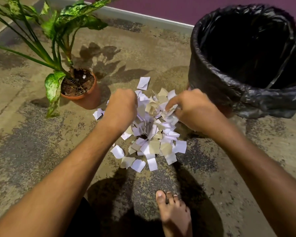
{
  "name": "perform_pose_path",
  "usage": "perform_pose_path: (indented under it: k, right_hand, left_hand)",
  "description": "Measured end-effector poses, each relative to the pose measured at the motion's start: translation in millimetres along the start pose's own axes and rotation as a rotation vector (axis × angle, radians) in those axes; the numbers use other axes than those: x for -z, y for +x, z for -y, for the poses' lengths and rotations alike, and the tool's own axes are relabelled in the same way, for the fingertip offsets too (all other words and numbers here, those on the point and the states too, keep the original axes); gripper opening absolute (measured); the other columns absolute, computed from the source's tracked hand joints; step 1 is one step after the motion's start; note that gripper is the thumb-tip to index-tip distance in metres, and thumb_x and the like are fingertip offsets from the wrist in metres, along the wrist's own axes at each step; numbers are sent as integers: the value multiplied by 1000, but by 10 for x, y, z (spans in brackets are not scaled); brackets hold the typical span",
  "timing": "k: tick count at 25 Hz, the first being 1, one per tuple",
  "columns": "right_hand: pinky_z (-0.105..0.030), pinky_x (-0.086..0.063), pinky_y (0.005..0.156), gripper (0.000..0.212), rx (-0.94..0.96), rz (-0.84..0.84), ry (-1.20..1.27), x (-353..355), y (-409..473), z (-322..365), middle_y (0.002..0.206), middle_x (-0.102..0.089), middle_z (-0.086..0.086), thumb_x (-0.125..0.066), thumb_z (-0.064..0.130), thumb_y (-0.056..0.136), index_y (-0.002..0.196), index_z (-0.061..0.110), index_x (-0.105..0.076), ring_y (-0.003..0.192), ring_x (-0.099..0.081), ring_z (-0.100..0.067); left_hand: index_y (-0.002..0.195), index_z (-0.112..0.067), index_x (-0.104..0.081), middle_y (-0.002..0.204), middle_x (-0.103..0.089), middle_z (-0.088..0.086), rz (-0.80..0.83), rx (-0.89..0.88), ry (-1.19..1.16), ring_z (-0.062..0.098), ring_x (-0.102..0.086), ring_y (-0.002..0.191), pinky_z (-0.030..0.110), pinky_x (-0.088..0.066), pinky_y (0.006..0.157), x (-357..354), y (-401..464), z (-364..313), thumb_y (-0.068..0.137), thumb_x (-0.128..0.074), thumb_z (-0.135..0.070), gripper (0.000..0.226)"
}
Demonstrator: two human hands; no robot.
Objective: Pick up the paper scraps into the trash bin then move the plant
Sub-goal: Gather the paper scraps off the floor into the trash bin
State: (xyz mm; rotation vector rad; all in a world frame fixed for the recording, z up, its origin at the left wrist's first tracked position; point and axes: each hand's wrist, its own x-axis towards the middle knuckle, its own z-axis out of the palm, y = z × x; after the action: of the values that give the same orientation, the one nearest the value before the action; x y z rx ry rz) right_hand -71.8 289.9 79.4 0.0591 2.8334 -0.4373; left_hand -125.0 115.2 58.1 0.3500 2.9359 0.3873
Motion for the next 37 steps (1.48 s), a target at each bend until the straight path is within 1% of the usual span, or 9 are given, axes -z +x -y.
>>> perform_pose_path:
  k: [6,9,12,16,19,24,29,33,37]
  right_hand:
    - [-15,-53,64,24,120,-548,284,603,-208,-250,81,-74,11,-63,16,86,93,37,-73,77,-67,-4]
    - [-29,-38,104,34,-126,-197,13,-796,-845,-574,140,-56,8,-39,46,102,132,37,-52,127,-52,-12]
    - [-34,-26,112,53,-173,144,75,-2409,-1304,-578,153,-38,9,-18,57,103,148,34,-31,137,-38,-16]
    - [-34,-56,74,41,-223,371,76,-2511,-1338,-534,99,-75,7,-31,57,94,111,36,-62,87,-71,-15]
    - [-29,-53,46,40,-241,348,-139,-2675,-1477,-401,64,-71,8,-38,51,95,76,39,-71,51,-66,-13]
    - [-26,-49,38,69,-321,-71,415,-1987,-1208,-441,49,-64,-2,-23,44,102,64,12,-72,36,-57,-21]
    - [-46,-47,106,55,-281,-700,-89,1067,-132,-1206,123,-68,-10,-60,23,80,134,23,-55,120,-57,-33]
    - [-48,-45,106,56,-240,-853,162,847,-385,-1268,125,-66,-3,-75,27,79,132,30,-55,112,-64,-22]
    - [-60,-46,101,79,-250,-561,-53,506,337,-1251,157,-33,9,-66,46,88,149,30,-17,127,-54,-25]
  left_hand:
    - [86,-9,-74,82,-71,18,-192,-13,-89,35,-65,77,34,-53,67,472,-20,-325,82,-53,-1,23]
    - [80,-16,-76,73,-71,4,-247,-12,-310,16,-66,66,21,-48,57,687,-76,-524,82,-62,-3,19]
    - [75,-19,-74,69,-68,-9,-300,-42,-562,4,-66,65,21,-55,58,866,-107,-755,81,-68,-5,17]
    - [79,-21,-74,73,-65,-13,-436,-189,-582,-5,-64,69,14,-57,70,967,48,-1100,83,-67,-8,15]
    - [81,-20,-74,75,-64,-12,-474,-260,-505,-4,-60,69,5,-50,60,938,240,-1341,83,-64,-8,15]
    - [88,-15,-71,89,-71,1,-474,-367,-483,10,-65,82,24,-51,65,854,474,-1608,81,-58,-7,17]
    - [116,-24,-67,111,-66,-9,-389,-357,-573,2,-60,98,5,-45,78,805,465,-1625,78,-58,6,49]
    - [115,-24,-67,99,-60,-20,-304,-317,-694,-4,-56,79,8,-52,79,672,361,-1337,80,-64,4,45]
    - [126,-24,-57,109,-60,-15,-308,-187,-693,5,-62,86,20,-56,79,316,162,-770,79,-65,-1,53]
